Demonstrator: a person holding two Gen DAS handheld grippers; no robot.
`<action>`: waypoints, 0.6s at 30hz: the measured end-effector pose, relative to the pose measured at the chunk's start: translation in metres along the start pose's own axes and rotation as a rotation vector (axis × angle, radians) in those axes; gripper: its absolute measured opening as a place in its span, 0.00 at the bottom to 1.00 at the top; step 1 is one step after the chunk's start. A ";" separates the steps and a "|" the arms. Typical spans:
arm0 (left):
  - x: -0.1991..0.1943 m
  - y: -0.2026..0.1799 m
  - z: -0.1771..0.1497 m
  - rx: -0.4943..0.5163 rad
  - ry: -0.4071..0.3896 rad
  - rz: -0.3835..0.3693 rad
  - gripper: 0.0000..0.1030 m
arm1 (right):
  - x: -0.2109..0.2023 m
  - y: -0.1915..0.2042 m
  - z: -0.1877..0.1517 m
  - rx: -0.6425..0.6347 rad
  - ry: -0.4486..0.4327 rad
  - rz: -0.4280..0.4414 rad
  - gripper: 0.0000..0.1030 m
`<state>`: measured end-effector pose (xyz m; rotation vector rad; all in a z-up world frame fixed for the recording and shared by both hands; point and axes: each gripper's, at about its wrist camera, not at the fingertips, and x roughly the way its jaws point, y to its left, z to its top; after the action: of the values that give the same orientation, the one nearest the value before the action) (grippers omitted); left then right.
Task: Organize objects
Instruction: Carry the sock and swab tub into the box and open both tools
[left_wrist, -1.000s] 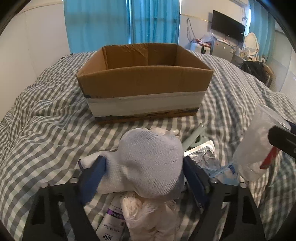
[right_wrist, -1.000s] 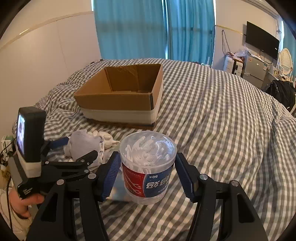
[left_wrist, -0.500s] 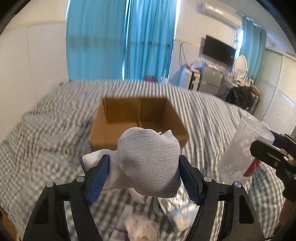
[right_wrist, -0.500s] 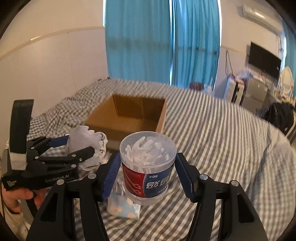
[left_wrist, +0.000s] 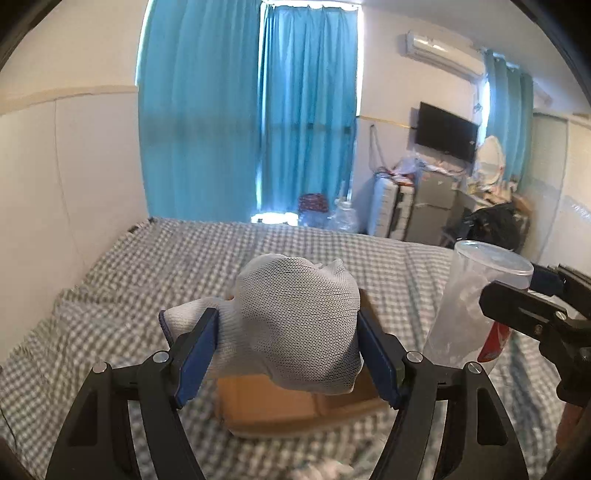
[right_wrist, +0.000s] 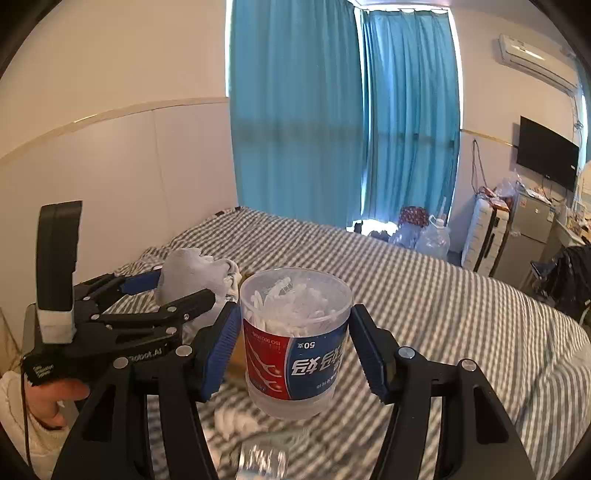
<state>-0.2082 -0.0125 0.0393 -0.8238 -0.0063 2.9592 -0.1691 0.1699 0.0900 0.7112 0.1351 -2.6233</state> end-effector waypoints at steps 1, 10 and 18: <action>0.007 -0.001 0.000 0.006 -0.002 0.005 0.73 | 0.014 -0.002 0.006 -0.001 0.006 0.005 0.59; 0.095 0.000 -0.023 0.034 0.086 0.056 0.73 | 0.139 -0.018 -0.004 0.060 0.123 0.044 0.59; 0.134 -0.010 -0.040 0.111 0.112 0.077 0.73 | 0.196 -0.026 -0.036 0.061 0.196 0.025 0.59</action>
<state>-0.3012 0.0066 -0.0634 -0.9948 0.1981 2.9463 -0.3165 0.1286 -0.0401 0.9845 0.1020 -2.5394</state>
